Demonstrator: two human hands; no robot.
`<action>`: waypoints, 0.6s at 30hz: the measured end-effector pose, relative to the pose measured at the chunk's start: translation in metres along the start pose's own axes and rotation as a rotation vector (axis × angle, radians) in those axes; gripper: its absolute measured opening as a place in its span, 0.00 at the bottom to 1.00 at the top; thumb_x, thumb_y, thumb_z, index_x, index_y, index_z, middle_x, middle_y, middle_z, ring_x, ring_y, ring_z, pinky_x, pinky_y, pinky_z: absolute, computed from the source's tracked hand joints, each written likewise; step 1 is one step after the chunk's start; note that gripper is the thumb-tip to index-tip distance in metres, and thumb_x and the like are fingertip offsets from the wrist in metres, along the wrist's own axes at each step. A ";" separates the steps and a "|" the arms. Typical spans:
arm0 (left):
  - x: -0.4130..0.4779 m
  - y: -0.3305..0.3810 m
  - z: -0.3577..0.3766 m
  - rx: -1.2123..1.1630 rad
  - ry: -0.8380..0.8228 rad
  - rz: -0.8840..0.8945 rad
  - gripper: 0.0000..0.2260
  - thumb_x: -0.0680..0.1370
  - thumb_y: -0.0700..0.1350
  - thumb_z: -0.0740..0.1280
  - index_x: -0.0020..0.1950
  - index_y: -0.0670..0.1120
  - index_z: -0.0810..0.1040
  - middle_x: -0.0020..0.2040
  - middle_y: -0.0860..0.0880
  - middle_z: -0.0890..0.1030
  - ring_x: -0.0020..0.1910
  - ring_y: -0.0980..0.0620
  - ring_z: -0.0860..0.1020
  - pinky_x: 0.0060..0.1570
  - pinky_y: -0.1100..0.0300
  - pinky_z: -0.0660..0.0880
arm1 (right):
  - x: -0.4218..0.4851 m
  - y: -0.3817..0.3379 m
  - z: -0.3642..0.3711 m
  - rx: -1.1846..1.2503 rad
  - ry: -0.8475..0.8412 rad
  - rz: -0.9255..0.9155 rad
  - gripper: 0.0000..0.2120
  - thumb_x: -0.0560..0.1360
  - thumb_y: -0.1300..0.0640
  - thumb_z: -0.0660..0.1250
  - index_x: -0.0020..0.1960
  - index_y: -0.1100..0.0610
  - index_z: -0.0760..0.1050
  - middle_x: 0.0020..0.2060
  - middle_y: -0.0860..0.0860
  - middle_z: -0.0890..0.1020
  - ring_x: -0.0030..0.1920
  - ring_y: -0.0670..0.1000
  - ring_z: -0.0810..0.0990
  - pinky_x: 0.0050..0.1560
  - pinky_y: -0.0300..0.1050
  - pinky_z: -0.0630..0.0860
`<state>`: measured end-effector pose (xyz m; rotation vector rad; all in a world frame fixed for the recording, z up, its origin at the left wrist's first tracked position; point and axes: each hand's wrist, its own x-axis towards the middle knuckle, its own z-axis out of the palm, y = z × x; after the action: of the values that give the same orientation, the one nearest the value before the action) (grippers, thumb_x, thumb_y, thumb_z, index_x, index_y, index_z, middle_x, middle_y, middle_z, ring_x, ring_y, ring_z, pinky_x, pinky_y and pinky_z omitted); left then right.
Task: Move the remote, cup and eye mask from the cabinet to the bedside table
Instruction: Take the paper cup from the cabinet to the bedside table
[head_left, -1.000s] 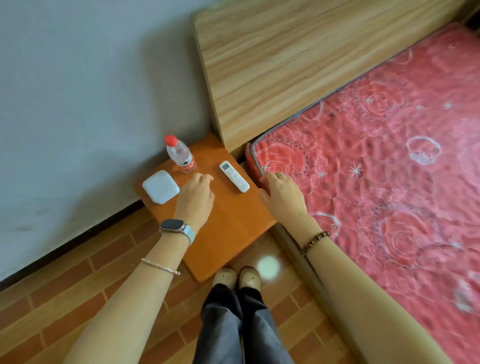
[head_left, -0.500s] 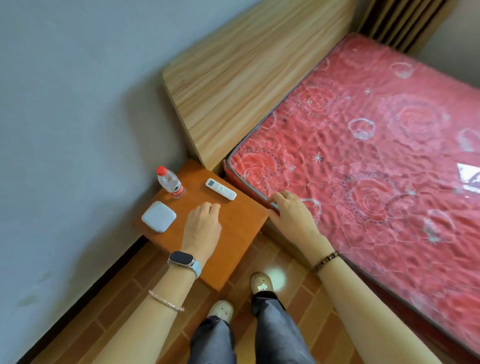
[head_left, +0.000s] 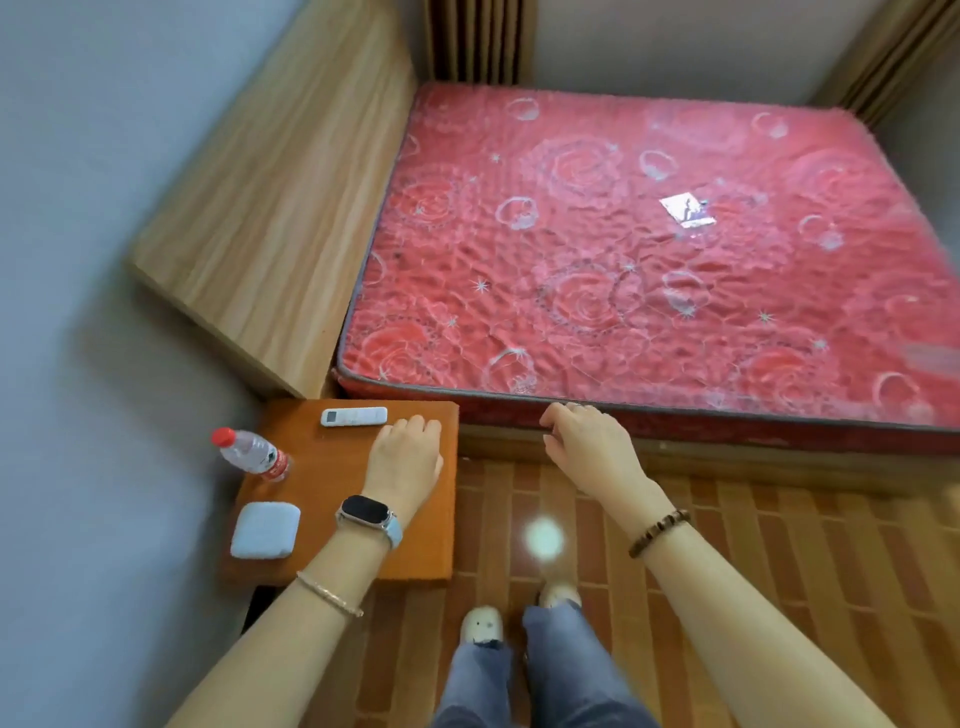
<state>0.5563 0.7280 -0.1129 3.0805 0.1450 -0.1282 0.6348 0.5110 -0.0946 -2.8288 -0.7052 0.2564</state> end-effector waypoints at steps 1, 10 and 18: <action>0.004 0.012 -0.003 0.009 0.021 0.061 0.07 0.64 0.38 0.74 0.39 0.42 0.78 0.33 0.45 0.77 0.31 0.44 0.77 0.31 0.54 0.73 | -0.011 0.008 -0.005 -0.002 0.019 0.034 0.12 0.79 0.54 0.60 0.61 0.54 0.73 0.54 0.49 0.80 0.56 0.53 0.76 0.53 0.46 0.70; 0.026 0.173 -0.041 0.023 0.134 0.516 0.09 0.60 0.31 0.71 0.34 0.41 0.75 0.28 0.43 0.76 0.26 0.43 0.75 0.27 0.54 0.72 | -0.154 0.098 -0.068 0.048 0.228 0.451 0.09 0.78 0.54 0.62 0.57 0.53 0.75 0.49 0.49 0.81 0.49 0.53 0.80 0.47 0.48 0.77; -0.056 0.342 -0.038 0.025 0.058 0.881 0.05 0.73 0.35 0.61 0.46 0.41 0.75 0.42 0.43 0.79 0.42 0.41 0.79 0.41 0.53 0.69 | -0.354 0.154 -0.073 0.061 0.239 0.831 0.08 0.79 0.52 0.61 0.56 0.51 0.75 0.50 0.47 0.82 0.48 0.49 0.81 0.43 0.44 0.77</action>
<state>0.5364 0.3852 -0.0526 2.8485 -1.1802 0.0053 0.4105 0.1964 -0.0215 -2.8532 0.5394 0.0521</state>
